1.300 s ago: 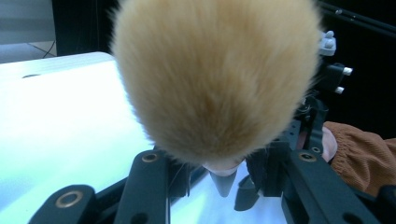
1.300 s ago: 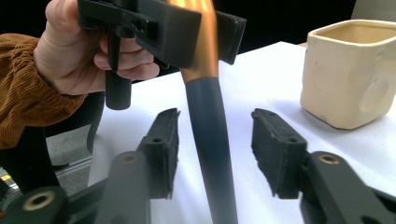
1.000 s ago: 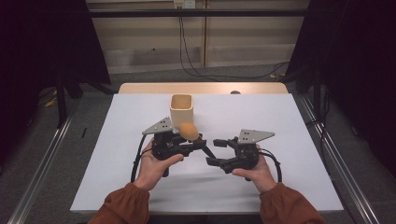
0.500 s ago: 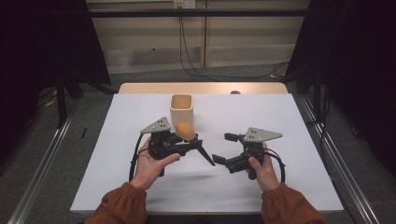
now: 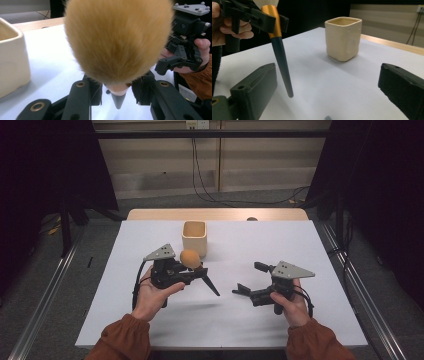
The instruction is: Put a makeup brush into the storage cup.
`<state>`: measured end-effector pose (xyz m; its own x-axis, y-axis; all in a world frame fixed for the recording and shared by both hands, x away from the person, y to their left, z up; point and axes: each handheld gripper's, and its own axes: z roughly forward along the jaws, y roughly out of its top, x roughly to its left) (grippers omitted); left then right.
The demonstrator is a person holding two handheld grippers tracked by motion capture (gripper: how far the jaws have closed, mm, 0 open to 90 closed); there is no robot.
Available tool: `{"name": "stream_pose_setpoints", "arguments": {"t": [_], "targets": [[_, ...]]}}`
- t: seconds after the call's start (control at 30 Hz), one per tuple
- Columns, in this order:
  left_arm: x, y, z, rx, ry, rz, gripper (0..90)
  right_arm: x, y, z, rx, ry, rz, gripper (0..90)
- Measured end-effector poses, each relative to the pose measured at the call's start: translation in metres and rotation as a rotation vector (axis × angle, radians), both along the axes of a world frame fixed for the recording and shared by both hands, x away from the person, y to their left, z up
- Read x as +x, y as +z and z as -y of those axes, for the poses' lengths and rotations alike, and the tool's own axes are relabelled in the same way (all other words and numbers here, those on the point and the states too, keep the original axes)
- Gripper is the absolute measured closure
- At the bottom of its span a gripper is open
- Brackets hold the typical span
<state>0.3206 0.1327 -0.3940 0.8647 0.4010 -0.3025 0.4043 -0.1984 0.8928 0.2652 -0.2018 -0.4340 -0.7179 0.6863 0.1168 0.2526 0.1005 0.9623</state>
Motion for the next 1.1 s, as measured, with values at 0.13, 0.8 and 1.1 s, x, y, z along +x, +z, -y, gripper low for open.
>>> {"name": "stream_pose_setpoints", "arguments": {"t": [0.13,0.8,1.1], "targets": [[0.000,0.001,-0.005,0.003,0.009,0.002,64.3,-0.006,-0.003,0.007,-0.006,-0.051,0.027,1.1],[0.009,0.018,-0.028,0.049,0.049,0.013,64.3,-0.039,-0.015,0.056,-0.035,-0.240,0.024,0.0],[0.021,0.035,-0.038,0.065,0.080,0.030,64.3,-0.050,-0.019,0.067,-0.038,-0.267,0.031,0.0]]}}
